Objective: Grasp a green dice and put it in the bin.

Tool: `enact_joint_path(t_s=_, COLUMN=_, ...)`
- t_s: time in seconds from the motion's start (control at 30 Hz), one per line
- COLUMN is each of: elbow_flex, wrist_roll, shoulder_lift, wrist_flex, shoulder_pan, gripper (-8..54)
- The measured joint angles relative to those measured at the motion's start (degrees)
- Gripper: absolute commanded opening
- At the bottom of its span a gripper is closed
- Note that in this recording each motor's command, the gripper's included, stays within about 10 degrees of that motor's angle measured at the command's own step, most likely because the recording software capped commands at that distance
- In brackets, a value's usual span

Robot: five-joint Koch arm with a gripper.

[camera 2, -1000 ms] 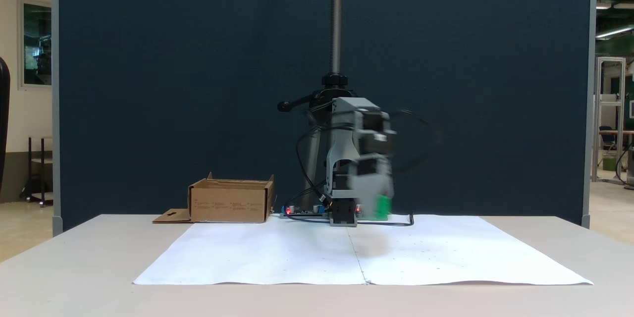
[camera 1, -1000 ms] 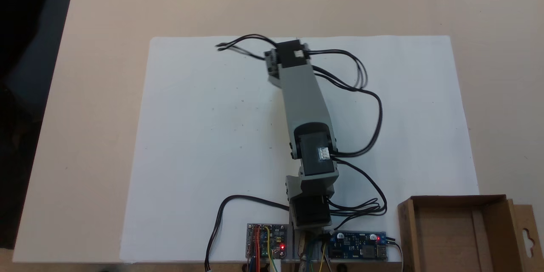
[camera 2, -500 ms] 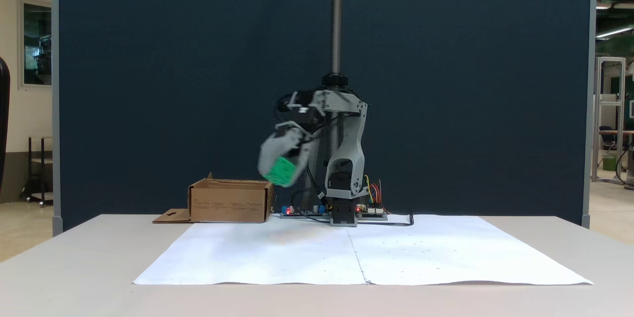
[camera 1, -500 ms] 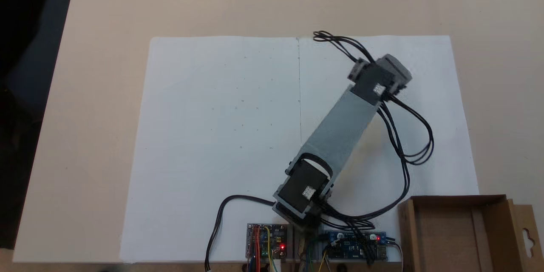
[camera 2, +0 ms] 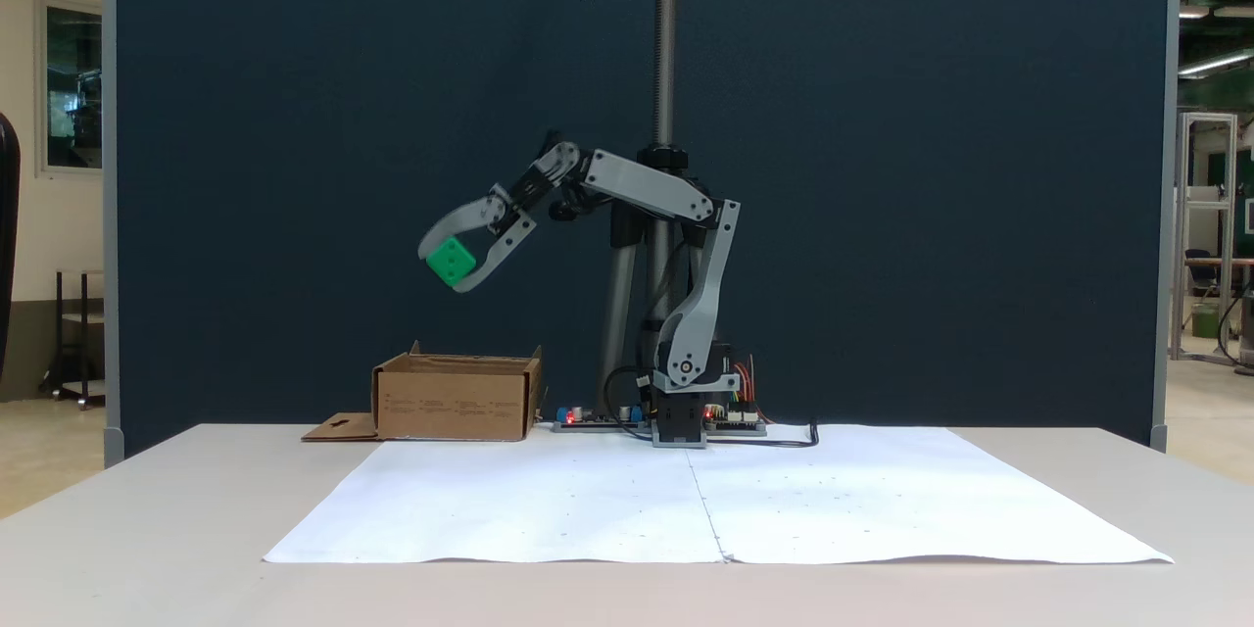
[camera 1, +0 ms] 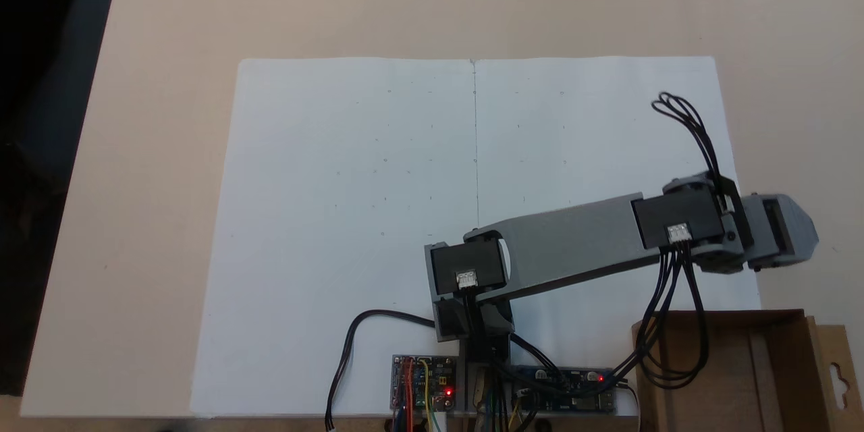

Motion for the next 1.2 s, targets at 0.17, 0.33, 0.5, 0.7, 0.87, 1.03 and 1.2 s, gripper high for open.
enact_joint_path(t_s=0.17, elbow_flex=-0.3, wrist_roll=-3.3, shoulder_lift=-2.0, wrist_flex=1.9, shoulder_pan=7.6, gripper=12.3)
enact_joint_path(t_s=0.33, elbow_flex=-0.3, wrist_roll=-7.2, shoulder_lift=-6.2, wrist_flex=2.0, shoulder_pan=13.4, gripper=12.3)
enact_joint_path(t_s=0.5, elbow_flex=-0.2, wrist_roll=-12.5, shoulder_lift=-12.4, wrist_flex=2.0, shoulder_pan=17.5, gripper=12.3)
enact_joint_path(t_s=0.7, elbow_flex=-0.2, wrist_roll=-19.8, shoulder_lift=-19.5, wrist_flex=2.0, shoulder_pan=22.9, gripper=12.3)
enact_joint_path(t_s=0.87, elbow_flex=-0.2, wrist_roll=-23.5, shoulder_lift=-22.7, wrist_flex=2.0, shoulder_pan=25.1, gripper=12.3)
enact_joint_path(t_s=1.03, elbow_flex=-0.2, wrist_roll=-24.0, shoulder_lift=-24.3, wrist_flex=2.0, shoulder_pan=25.4, gripper=12.3)
enact_joint_path(t_s=1.2, elbow_flex=-0.3, wrist_roll=-24.0, shoulder_lift=-26.4, wrist_flex=2.0, shoulder_pan=25.6, gripper=36.9)
